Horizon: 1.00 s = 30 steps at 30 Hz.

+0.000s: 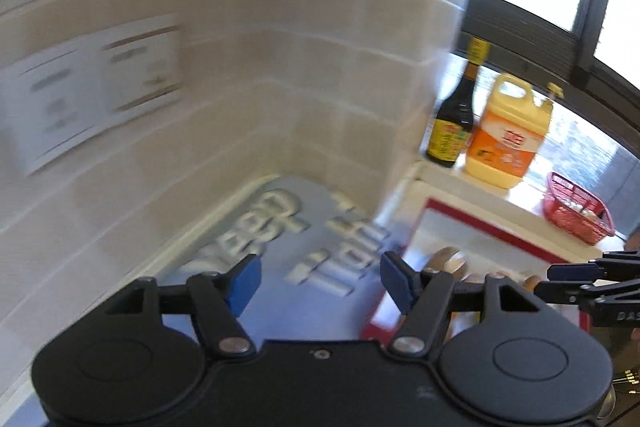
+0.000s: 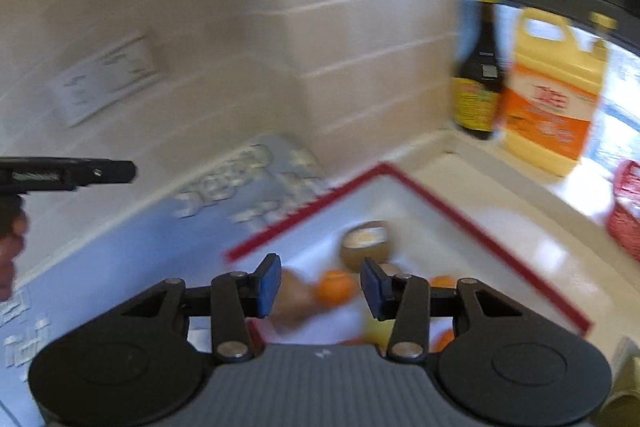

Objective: Organize fruits
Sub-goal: 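Return both tools to the mat above the cherry tomato and strawberry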

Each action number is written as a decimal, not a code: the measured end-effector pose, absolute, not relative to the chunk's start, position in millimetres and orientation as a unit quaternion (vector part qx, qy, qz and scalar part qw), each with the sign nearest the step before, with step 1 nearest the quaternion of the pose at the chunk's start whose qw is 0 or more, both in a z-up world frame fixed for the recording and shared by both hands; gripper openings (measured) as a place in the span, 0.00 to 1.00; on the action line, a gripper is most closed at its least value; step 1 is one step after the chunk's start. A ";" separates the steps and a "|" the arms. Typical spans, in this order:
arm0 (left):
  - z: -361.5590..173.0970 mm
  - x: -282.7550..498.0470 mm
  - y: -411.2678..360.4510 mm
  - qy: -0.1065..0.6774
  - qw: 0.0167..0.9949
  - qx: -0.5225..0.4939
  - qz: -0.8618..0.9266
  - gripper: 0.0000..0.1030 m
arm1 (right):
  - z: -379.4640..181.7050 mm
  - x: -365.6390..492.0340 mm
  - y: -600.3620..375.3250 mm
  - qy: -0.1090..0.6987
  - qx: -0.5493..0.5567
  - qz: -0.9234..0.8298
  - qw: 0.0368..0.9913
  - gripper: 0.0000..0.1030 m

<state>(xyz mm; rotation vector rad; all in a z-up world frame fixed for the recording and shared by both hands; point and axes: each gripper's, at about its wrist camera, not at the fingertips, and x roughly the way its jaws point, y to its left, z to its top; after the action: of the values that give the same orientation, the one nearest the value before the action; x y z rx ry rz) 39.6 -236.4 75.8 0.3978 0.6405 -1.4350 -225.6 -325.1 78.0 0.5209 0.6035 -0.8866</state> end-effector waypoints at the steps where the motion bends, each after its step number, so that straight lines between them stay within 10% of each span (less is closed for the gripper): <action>1: 75.4 44.7 -227.6 0.289 0.695 0.176 -0.635 0.76 | 79.6 -217.7 -320.7 0.286 0.245 -0.405 0.833 0.45; 30: -85.0 38.6 -183.1 0.392 0.658 0.248 -0.593 0.63 | -54.2 -139.4 -290.3 0.238 0.413 -0.492 0.728 0.59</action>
<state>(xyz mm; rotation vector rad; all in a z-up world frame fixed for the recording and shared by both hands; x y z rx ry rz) 38.6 -183.1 -85.0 0.5606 0.8885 -1.3423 -139.4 -290.3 -54.2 0.9110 0.5254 -1.0843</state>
